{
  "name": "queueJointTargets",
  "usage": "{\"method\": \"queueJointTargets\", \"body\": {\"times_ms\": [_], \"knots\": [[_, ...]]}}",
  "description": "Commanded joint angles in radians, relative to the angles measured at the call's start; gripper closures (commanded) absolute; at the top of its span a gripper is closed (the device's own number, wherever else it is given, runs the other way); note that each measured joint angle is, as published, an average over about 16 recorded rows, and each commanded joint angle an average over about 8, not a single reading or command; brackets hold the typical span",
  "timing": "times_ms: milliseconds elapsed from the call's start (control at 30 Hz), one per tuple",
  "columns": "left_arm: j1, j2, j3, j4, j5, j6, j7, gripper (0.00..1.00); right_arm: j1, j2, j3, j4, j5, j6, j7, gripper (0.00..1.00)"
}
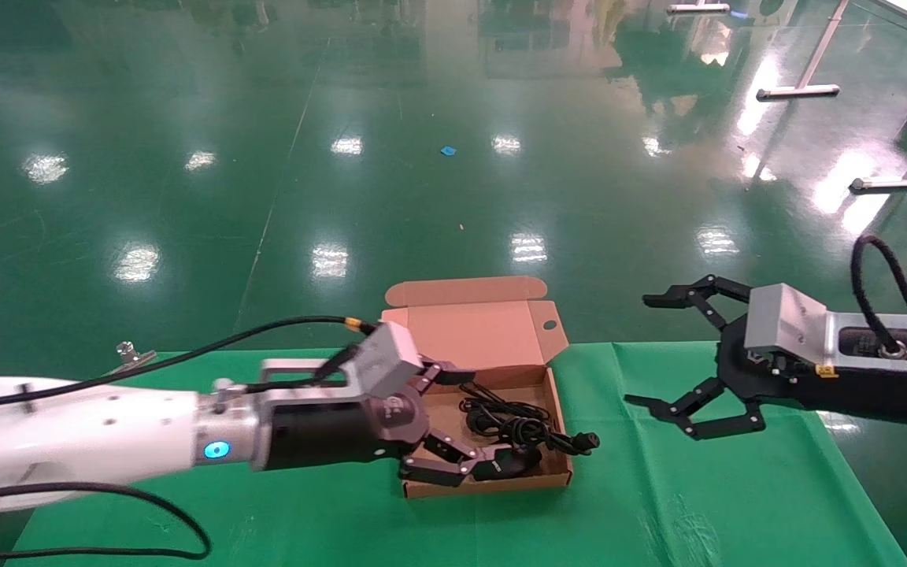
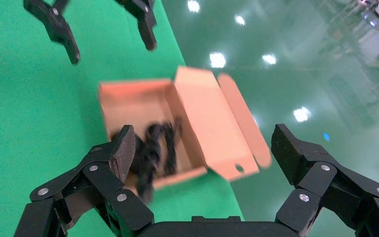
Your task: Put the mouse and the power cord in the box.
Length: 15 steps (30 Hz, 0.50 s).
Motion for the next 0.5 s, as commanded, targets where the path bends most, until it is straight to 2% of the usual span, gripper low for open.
{"method": "queueJointTargets", "body": {"times_ms": [33,500], "knots": [[0.017,-0.026,-0.027,-0.027,-0.020,0.023,-0.007,0.00,-0.026,0.008,0.018,0.035,0.023,-0.007,0.033,0.00],[0.133,-0.204,-0.213,-0.214,-0.161,0.181,-0.057,0.00,-0.206,0.060,0.146,0.282,0.184,-0.055,0.263,0.00]]}}
